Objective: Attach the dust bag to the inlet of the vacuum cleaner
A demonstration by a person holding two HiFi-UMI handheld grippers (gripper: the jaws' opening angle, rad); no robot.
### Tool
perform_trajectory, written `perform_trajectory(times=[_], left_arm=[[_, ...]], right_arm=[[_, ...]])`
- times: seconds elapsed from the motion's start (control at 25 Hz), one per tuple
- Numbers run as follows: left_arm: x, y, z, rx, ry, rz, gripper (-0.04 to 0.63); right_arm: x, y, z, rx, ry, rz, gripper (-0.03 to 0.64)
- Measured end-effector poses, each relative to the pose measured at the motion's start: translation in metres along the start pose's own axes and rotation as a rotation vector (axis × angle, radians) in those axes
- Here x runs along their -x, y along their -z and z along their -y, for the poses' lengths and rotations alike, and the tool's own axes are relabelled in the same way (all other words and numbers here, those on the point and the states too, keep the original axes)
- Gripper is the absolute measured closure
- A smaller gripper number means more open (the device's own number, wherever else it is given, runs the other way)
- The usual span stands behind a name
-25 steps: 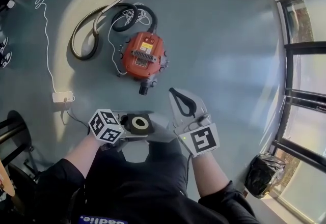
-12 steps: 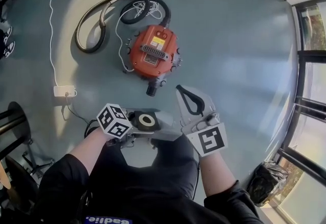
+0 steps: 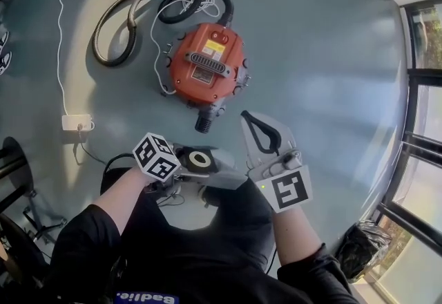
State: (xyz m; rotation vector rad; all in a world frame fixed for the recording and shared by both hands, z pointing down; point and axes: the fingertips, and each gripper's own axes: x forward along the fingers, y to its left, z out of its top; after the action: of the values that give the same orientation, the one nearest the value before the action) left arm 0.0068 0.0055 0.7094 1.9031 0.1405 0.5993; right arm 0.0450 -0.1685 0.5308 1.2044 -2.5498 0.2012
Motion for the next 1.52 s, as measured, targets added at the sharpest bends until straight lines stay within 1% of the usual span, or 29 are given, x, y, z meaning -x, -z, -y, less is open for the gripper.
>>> perform_trajectory(times=[0.16,0.32,0.6,0.72,0.88,1.12,1.32,1.4,1.52], left_arm=[[-0.010,0.008,-0.025,0.021,0.005,-0.008,0.242],[-0.017,0.012,-0.044,0.048,0.033,0.005,0.242],[-0.036,0.023,-0.074,0.070,0.071,0.016,0.245],[-0.035,0.018,-0.089,0.085,0.070,0.045,0.245],[-0.033,0.012,-0.107,0.089,0.072,0.059,0.247],[-0.045,0.013,-0.115,0.091,0.119,0.024,0.245],[-0.053,0.016,-0.125,0.097,0.116,-0.005,0.247],[-0.053,0.014,-0.129,0.095,0.113,0.000,0.247],[-0.051,0.009,-0.131,0.109,0.134,0.020,0.247]], right_arm=[[-0.010,0.025,-0.004,0.005,-0.012,-0.007,0.626],[-0.017,0.042,-0.004,0.012,-0.011,0.003,0.626],[-0.027,0.068,-0.001,0.046,-0.003,0.022,0.626],[-0.033,0.077,0.002,0.056,-0.008,0.038,0.626],[-0.039,0.090,0.002,0.071,-0.024,0.065,0.626],[-0.043,0.098,0.008,0.096,-0.040,0.113,0.626],[-0.044,0.104,0.010,0.140,-0.050,0.149,0.626],[-0.045,0.105,0.011,0.160,-0.067,0.164,0.626],[-0.049,0.108,0.010,0.185,-0.098,0.179,0.624]])
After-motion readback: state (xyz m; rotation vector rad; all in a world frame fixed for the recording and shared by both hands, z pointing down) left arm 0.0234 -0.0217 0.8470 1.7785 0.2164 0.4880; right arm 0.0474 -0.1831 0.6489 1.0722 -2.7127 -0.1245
